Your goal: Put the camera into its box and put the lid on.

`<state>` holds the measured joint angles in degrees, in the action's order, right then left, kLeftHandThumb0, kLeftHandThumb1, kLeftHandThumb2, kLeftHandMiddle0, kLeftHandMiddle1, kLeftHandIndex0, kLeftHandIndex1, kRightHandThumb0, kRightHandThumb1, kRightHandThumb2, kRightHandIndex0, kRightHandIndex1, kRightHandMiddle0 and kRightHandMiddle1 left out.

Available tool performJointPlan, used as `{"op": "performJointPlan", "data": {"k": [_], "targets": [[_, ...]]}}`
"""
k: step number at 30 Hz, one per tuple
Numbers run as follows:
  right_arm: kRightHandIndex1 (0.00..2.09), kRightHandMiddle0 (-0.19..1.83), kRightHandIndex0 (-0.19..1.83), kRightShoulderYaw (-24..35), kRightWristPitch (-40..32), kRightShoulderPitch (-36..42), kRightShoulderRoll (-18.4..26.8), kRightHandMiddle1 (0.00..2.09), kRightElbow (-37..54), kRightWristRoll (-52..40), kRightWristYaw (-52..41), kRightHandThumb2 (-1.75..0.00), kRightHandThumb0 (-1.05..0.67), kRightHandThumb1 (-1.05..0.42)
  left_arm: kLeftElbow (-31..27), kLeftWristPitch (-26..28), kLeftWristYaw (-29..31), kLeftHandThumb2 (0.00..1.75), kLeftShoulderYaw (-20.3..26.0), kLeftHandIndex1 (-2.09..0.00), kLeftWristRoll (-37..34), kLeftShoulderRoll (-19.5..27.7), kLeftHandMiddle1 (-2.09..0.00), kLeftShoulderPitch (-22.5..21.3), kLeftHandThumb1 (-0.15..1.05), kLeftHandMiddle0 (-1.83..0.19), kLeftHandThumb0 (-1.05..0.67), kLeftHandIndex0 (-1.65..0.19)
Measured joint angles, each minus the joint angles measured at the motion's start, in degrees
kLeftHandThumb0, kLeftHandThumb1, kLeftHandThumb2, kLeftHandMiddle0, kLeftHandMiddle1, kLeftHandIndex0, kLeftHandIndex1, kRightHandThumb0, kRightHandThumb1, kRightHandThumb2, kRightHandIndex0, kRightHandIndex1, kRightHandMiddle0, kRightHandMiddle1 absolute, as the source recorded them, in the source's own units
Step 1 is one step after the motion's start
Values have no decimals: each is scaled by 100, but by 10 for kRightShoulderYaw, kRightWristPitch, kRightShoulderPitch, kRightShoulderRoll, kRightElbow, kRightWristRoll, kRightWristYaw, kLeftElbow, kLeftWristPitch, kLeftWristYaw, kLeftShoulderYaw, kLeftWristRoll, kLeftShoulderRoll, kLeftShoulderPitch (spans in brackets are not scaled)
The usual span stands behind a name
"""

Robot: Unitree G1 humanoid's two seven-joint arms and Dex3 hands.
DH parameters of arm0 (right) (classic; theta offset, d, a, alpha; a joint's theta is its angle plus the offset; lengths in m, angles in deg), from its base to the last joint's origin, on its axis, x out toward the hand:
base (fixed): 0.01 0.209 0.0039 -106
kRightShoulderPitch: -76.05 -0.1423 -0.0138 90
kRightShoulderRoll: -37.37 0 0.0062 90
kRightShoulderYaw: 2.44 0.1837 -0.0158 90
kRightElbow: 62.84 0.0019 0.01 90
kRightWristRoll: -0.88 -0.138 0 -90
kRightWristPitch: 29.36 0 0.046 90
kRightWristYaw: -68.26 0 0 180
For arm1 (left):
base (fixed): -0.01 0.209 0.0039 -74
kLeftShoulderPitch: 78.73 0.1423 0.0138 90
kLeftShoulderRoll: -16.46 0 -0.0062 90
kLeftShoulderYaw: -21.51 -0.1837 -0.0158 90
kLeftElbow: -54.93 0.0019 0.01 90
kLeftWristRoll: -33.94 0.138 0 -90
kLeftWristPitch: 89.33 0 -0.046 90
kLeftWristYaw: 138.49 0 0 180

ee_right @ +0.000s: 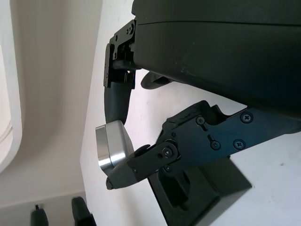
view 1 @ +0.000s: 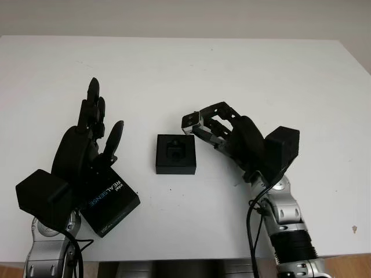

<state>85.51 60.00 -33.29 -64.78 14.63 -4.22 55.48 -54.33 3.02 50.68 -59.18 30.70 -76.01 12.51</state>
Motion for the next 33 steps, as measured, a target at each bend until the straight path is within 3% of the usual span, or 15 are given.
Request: {"op": "performJointPlan", "data": {"k": [14,33], "targets": [[17,44,27,-21,38,23,-43,170,-34,13,8,-5,-55,-101,0,0,0,50,1,-5,0,0,-5,0,105,15,-65,17],[17,43,29,-27,122,1,-50,168,-115,46,16,-5,-53,-100,0,-2,1,49,0,-5,-3,-1,-5,0,105,16,-65,18]]}}
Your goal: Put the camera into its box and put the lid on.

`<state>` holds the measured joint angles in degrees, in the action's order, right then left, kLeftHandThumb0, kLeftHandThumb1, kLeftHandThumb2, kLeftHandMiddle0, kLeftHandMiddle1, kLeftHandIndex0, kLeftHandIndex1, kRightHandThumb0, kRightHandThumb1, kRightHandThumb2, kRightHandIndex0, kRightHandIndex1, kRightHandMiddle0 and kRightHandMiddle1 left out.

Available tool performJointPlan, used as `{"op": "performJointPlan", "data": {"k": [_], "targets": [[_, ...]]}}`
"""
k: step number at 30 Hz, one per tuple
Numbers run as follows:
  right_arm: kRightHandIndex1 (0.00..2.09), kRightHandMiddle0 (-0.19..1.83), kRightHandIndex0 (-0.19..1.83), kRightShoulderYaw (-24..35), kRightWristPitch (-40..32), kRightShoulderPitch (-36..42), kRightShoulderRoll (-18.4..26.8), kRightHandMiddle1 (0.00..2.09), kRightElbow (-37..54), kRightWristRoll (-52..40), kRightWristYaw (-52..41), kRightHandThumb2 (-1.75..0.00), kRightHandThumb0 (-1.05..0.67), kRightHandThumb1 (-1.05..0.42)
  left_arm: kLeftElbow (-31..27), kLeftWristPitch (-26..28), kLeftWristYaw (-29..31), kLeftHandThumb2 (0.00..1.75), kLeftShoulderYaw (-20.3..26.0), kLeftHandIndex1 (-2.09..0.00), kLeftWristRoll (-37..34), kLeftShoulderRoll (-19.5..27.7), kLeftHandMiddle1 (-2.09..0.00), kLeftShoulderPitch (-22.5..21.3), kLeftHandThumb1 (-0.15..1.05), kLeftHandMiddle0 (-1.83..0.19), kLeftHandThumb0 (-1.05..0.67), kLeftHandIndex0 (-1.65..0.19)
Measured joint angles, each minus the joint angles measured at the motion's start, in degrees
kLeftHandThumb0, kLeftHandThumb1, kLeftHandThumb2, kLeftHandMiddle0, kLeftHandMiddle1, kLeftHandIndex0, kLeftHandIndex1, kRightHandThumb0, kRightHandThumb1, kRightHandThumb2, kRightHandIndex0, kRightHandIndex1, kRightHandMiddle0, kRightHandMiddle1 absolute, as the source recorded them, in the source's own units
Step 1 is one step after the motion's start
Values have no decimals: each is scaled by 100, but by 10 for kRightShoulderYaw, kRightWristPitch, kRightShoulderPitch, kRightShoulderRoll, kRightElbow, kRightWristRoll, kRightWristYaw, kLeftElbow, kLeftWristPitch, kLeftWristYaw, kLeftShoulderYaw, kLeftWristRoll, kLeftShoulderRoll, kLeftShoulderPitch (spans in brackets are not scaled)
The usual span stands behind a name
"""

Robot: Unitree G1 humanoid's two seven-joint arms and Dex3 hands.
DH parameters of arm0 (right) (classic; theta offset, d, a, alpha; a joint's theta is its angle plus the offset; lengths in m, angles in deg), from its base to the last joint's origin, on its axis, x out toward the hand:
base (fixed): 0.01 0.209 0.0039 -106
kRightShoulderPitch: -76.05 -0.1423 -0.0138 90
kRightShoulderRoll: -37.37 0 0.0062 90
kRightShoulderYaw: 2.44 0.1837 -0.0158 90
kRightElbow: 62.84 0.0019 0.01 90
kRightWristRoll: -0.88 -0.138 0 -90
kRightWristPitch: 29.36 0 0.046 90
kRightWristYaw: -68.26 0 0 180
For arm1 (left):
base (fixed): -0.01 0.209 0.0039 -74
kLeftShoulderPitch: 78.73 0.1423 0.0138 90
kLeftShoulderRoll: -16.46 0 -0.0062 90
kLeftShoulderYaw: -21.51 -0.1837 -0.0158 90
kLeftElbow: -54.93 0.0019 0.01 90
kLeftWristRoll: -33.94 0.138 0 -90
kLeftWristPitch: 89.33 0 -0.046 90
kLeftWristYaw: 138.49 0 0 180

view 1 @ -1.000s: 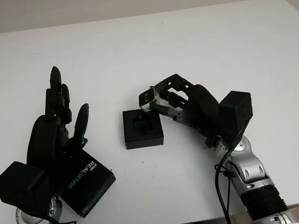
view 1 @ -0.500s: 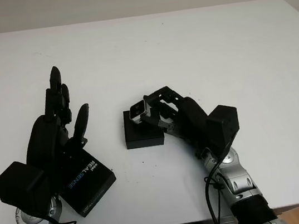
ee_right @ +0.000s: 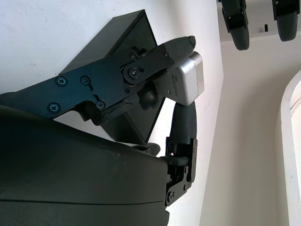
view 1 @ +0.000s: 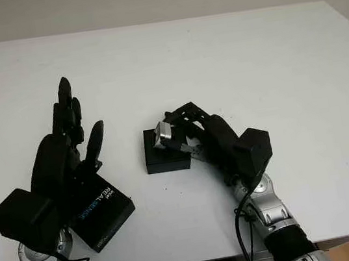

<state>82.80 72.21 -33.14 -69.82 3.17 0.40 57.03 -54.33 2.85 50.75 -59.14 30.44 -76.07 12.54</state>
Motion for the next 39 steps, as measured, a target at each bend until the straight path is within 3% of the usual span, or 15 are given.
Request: {"op": "performJointPlan", "data": {"k": [20,30,39], "targets": [[16,43,32,-14,26,-6,0,168,-19,24,2,-6,-53,-100,0,0,0,49,-1,-5,-6,-1,-5,0,105,16,-65,18],[20,45,35,-43,59,-3,29,174,-10,114,44,-5,-53,-98,-1,2,-1,48,-1,-5,-7,-1,-5,2,105,16,-66,18],[23,43,37,-72,91,24,74,161,56,217,105,-5,-47,-96,-10,7,0,48,0,-5,-7,-1,-6,9,105,16,-67,18]]}}
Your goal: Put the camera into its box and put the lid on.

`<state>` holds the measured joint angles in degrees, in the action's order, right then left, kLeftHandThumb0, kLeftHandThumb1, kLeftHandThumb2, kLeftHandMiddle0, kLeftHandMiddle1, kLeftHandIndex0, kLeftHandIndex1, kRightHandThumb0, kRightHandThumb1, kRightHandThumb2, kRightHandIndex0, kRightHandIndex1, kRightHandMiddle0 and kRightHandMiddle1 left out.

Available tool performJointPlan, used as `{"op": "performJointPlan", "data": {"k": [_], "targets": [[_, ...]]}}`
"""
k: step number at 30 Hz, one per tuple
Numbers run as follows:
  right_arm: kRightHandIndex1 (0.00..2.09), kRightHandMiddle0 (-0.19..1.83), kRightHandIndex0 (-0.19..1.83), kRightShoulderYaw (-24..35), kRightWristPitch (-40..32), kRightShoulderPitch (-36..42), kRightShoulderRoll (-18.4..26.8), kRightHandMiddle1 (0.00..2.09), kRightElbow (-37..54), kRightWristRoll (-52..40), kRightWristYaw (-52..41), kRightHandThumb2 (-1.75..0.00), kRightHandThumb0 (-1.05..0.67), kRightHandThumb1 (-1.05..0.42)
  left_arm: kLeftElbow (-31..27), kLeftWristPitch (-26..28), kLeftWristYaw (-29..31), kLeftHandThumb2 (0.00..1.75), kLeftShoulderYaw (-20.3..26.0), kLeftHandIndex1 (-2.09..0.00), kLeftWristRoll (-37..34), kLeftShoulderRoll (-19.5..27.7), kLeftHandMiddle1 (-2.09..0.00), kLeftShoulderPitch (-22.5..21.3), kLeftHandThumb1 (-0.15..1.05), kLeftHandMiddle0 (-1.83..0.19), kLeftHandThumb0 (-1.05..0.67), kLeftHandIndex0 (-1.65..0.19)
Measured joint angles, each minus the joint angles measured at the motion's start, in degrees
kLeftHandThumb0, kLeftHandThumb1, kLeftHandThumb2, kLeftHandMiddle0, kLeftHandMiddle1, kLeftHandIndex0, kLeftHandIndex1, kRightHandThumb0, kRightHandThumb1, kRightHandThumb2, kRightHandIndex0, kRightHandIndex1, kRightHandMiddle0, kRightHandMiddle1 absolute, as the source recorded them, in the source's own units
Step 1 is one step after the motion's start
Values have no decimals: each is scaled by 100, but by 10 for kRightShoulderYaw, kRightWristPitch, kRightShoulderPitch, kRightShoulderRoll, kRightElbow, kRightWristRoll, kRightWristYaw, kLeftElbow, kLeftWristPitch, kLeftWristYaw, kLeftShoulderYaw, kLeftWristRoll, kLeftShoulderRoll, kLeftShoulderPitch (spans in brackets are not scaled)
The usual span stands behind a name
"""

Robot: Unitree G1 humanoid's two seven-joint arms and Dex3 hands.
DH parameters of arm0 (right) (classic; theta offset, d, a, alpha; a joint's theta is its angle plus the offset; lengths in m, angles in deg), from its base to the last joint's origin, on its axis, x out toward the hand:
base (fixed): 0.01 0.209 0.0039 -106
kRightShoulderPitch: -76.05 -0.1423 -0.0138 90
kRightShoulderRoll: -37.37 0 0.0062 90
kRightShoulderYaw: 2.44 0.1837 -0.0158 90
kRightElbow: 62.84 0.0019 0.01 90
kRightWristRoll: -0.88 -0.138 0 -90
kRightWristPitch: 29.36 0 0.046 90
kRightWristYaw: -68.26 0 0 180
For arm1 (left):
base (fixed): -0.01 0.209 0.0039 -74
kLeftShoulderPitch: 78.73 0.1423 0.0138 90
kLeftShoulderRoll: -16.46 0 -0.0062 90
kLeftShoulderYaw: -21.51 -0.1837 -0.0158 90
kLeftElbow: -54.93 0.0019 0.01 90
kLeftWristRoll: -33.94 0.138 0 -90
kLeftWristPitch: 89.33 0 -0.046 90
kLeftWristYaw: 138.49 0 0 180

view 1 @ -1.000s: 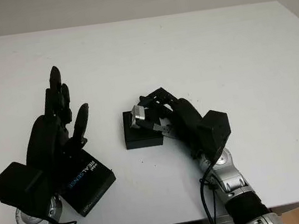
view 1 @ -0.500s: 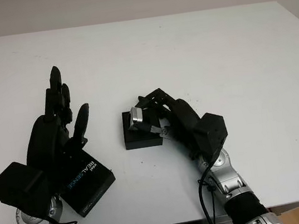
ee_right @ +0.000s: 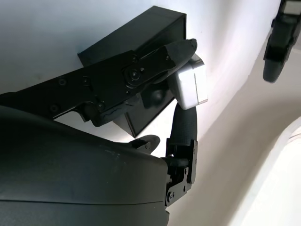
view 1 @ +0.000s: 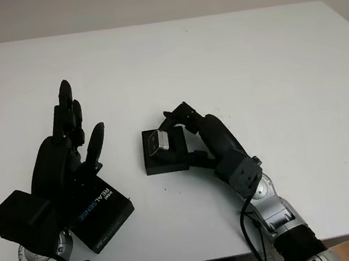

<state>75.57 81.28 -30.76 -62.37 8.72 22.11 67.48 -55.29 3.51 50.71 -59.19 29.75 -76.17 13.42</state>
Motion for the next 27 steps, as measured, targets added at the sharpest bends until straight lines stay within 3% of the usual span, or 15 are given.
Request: {"op": "performJointPlan", "data": {"k": [10,17,27], "targets": [[22,38,34,-14,9,30,45,154,69,77,45,-6,-48,-98,-4,7,5,48,2,-6,-5,0,-5,3,105,17,-66,17],[7,26,20,-36,-3,41,69,79,125,133,37,-5,-54,-98,-4,7,9,49,3,-6,-4,1,-5,3,105,16,-65,17],[2,24,4,-54,-33,57,86,41,158,167,18,-5,-59,-97,-8,8,10,49,5,-5,-3,1,-5,3,105,17,-65,18]]}}
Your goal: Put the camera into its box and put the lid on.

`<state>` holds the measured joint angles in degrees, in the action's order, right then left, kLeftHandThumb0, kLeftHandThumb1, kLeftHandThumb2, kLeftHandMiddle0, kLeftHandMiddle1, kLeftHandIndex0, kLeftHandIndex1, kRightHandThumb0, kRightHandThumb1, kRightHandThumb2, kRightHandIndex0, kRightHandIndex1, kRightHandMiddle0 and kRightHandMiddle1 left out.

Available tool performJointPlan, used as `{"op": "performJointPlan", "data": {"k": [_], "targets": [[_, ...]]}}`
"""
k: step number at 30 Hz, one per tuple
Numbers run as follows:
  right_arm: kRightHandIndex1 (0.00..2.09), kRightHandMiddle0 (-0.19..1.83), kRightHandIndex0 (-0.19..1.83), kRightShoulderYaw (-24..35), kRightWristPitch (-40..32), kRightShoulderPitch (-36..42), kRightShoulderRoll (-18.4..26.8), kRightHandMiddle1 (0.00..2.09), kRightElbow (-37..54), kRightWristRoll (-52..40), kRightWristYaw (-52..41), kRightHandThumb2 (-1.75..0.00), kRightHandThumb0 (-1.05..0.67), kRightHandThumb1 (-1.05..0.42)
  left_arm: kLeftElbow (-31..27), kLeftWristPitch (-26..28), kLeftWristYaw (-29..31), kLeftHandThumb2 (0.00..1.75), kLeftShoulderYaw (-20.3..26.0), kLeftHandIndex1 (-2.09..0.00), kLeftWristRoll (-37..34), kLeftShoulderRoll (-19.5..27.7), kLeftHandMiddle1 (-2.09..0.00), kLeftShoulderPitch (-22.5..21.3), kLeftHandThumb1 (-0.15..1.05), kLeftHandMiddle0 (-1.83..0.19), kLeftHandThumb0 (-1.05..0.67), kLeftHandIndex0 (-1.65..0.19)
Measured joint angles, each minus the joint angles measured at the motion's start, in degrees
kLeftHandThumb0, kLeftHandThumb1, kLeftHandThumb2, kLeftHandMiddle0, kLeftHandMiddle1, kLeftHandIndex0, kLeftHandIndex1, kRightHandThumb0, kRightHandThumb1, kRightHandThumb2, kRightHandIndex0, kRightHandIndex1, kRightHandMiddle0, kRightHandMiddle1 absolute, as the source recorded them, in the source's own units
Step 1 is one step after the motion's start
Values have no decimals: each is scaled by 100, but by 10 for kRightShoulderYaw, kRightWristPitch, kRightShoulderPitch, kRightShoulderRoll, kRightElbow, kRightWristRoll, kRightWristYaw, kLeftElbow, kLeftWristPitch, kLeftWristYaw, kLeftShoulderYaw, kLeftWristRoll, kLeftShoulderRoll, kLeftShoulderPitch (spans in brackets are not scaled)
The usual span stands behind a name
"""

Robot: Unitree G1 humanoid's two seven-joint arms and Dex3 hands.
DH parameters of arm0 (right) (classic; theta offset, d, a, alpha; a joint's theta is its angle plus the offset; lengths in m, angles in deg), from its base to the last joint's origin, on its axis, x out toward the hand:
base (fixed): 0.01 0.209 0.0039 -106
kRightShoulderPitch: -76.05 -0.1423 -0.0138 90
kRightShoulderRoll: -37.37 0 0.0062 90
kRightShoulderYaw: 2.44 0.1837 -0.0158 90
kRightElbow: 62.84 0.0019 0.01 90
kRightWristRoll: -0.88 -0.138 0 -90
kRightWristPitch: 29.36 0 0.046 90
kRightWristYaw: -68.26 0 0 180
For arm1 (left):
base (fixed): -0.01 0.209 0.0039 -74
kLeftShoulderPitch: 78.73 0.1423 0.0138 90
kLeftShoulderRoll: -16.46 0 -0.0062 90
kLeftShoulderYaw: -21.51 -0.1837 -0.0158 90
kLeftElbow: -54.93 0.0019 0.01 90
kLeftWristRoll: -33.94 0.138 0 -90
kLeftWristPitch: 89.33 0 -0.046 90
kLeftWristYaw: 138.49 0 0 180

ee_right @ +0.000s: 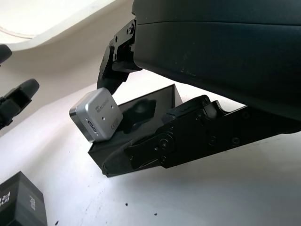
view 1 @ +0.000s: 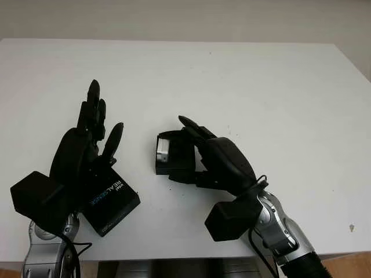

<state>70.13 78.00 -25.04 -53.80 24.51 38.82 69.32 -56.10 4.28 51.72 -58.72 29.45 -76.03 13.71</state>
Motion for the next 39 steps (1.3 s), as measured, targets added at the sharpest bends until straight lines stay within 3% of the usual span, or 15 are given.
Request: {"op": "performJointPlan", "data": {"k": [21,29,31,39], "targets": [[4,25,1,-2,-29,1,1,29,11,2,-6,-5,-61,-98,0,-1,2,50,0,-5,-1,0,-6,7,105,16,-65,17],[3,-1,-3,16,-65,0,-1,13,28,-1,7,-5,-67,-97,0,-1,-1,49,0,-5,4,0,-5,6,105,17,-67,18],[2,-5,-5,29,-70,0,-2,10,31,-20,7,-6,-69,-98,0,-1,-1,48,0,-5,2,-2,-5,6,105,17,-66,18],[0,-19,-19,116,-158,5,-33,3,85,-248,-85,-33,-79,-105,5,-13,-11,49,-7,-5,4,-13,-5,6,105,18,-68,19]]}}
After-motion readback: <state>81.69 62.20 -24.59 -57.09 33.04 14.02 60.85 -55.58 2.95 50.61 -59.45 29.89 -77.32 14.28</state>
